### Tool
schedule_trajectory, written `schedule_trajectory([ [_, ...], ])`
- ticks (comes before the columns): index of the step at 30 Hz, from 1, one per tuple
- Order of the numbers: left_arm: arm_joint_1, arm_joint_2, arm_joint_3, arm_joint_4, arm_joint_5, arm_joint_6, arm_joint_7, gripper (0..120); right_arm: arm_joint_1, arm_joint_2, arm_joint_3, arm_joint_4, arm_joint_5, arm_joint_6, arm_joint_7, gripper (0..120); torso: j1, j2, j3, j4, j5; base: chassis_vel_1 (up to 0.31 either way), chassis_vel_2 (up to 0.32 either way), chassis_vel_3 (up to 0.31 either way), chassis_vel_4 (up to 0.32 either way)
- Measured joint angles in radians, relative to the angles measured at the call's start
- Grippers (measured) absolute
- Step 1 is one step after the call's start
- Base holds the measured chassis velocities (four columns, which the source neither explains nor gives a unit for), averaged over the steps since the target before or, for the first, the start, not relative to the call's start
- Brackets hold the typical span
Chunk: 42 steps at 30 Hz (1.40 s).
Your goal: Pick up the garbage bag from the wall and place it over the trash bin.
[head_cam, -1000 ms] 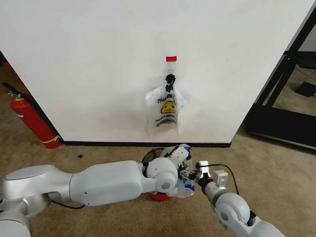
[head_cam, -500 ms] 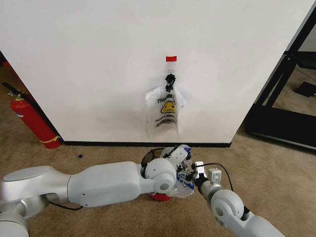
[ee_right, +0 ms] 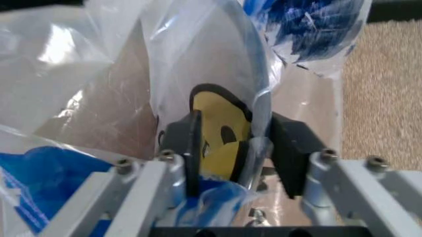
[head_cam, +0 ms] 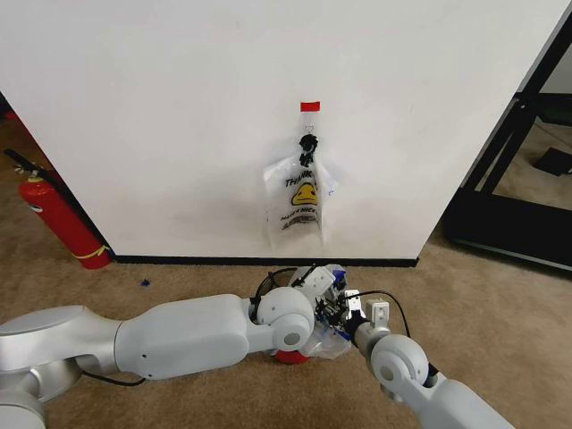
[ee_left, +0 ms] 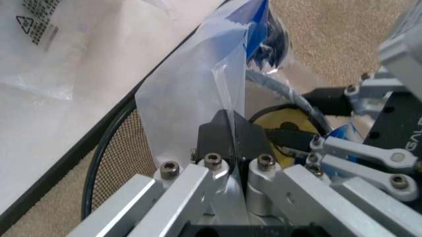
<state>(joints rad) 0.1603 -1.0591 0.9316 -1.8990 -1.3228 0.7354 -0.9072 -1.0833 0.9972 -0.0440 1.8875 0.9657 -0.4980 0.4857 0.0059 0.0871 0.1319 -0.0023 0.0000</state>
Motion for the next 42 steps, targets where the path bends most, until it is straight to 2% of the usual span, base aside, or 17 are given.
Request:
schedule_trajectory([
  [4,0.008,0.01,-0.012,-0.005,0.001,0.0,0.0,0,0.006,0.01,0.0,-0.002,0.022,-0.019,0.03,14,0.0,0.0,0.0,0.0,-0.0001,0.0,0.0,0.0,0.0],
  [10,0.023,0.037,-0.033,-0.016,0.003,0.0,0.0,0,-0.009,0.013,0.007,0.009,0.026,-0.017,0.039,1,0.0,0.0,0.0,0.0,0.0003,0.0,0.0,0.0,0.0],
  [17,0.075,0.102,-0.066,-0.044,0.029,0.0,0.01,0,-0.057,0.013,0.046,0.029,0.013,0.007,0.043,1,0.0,0.0,0.0,0.0001,0.0,0.0,0.0,0.0,0.0],
  [26,0.122,0.133,-0.094,-0.075,0.042,0.0,0.012,0,-0.086,0.014,0.078,0.056,0.006,0.014,0.059,1,0.0,0.0,0.0,0.0,0.0,0.0,0.0,0.0,0.0],
  [42,0.201,0.218,-0.168,-0.057,0.081,0.0,0.05,0,-0.117,0.018,0.099,0.066,-0.012,0.028,0.048,1,0.0,0.0,0.0,0.0,-0.0001,0.0,0.0,0.0,0.0],
])
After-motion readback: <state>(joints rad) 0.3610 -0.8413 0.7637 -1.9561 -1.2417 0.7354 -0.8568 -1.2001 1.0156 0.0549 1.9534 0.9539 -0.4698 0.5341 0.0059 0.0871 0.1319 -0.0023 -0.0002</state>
